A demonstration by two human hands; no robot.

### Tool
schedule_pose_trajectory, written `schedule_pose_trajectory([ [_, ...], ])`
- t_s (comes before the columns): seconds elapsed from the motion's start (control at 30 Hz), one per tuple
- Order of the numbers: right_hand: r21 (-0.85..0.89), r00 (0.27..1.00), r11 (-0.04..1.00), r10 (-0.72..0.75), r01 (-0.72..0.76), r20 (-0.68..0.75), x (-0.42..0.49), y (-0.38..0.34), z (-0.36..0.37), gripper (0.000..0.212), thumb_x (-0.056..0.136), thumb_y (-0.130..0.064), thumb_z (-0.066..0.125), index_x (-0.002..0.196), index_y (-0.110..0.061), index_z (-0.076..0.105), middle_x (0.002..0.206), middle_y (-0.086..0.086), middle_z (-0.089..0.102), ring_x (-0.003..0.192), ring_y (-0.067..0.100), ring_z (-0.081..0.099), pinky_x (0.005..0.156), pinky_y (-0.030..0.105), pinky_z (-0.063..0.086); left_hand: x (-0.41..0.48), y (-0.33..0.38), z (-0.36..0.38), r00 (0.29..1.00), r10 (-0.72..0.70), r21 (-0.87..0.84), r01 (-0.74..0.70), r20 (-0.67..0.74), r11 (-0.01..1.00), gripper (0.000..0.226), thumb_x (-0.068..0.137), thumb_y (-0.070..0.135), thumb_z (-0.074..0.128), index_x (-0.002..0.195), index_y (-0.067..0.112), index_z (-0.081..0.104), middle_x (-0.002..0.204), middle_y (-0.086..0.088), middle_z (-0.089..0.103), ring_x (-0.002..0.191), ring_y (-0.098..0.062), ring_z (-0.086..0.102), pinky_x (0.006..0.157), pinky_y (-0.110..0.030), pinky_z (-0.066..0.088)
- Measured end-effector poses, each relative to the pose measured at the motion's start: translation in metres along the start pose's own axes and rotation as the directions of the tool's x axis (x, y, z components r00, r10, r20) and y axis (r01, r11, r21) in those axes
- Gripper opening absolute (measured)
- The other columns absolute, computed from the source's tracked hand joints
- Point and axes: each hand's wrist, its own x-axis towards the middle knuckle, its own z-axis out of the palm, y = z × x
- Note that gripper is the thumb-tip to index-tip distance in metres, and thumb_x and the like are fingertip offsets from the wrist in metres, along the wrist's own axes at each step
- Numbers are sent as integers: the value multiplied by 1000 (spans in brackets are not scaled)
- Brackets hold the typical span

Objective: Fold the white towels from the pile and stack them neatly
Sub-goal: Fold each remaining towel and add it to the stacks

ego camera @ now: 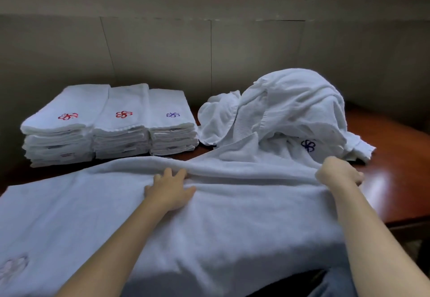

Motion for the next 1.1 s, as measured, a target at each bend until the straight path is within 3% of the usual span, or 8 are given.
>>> schedule_pose_trajectory([
  [0.07, -18, 967, 984, -180, 180, -180, -3, -23, 3, 15, 85, -8, 50, 99, -11, 54, 115, 15, 58, 107, 34, 53, 84, 35, 37, 0, -4, -10, 997, 70, -45, -69, 23, 997, 35, 91, 55, 44, 119, 34, 48, 132, -2, 40, 125, -27, 36, 102, -41, 38],
  [0.17, 25, 784, 821, -534, 570, -316, -22, -70, 24, 27, 83, -4, 48, 109, -7, 53, 114, 16, 53, 107, 36, 47, 84, 37, 40, -1, -21, -23, 989, 150, -250, -146, -1, 957, 22, 94, 43, 47, 96, 26, 59, 106, 3, 59, 97, -15, 56, 75, -25, 44],
  [0.27, -42, 567, 591, -790, 806, -235, -44, -118, 53, 43, 84, 1, 43, 125, -11, 50, 126, 11, 50, 115, 31, 45, 87, 36, 41, -2, -54, -32, 991, -7, -351, -40, -132, 935, 19, 97, 31, 46, 103, 19, 59, 105, 0, 62, 89, -18, 59, 72, -28, 45],
  [0.4, -60, 449, 454, -890, 889, -83, -52, -150, 80, 63, 83, -2, 48, 142, -17, 35, 143, 6, 40, 124, 29, 43, 95, 36, 42, -7, -119, -39, 910, -290, -176, 246, -297, 953, 34, 98, 17, 40, 132, 16, 44, 129, -10, 41, 110, -30, 48, 79, -38, 44],
  [0.6, -24, 518, 517, -855, 855, 36, -39, -173, 75, 85, 76, -11, 49, 150, -36, 14, 149, -2, 32, 125, 27, 43, 91, 39, 46, -34, -220, -46, 746, -617, -348, 525, -250, 777, 69, 88, 9, 48, 149, 27, 22, 145, -13, 11, 106, -39, 52, 84, -39, 42],
  [0.77, -112, 592, 583, -803, 805, 71, -33, -185, 74, 47, 76, -20, 49, 122, -26, 46, 112, 1, 43, 91, 24, 51, 75, 34, 46, -52, -269, -62, 675, -736, -507, 620, -45, 599, 40, 79, 12, 53, 118, 22, 52, 120, -12, 28, 86, -35, 52, 77, -37, 46],
  [0.93, -153, 636, 621, -766, 769, 93, -33, -192, 69, 15, 76, -19, 47, 91, -22, 47, 102, 2, 43, 82, 22, 49, 70, 32, 43, -47, -275, -74, 770, -638, -441, 581, 25, 684, 3, 80, 4, 54, 81, 5, 51, 72, -12, 45, 56, -23, 36, 52, -28, 29],
  [1.1, -99, 648, 657, -753, 747, -109, -27, -194, 53, 13, 82, -15, 51, 87, -12, 40, 102, 11, 55, 83, 31, 52, 66, 32, 38, -34, -277, -79, 790, -583, -455, 455, -191, 765, 16, 87, 4, 50, 74, 11, 43, 78, -14, 58, 67, -27, 52, 61, -34, 40],
])
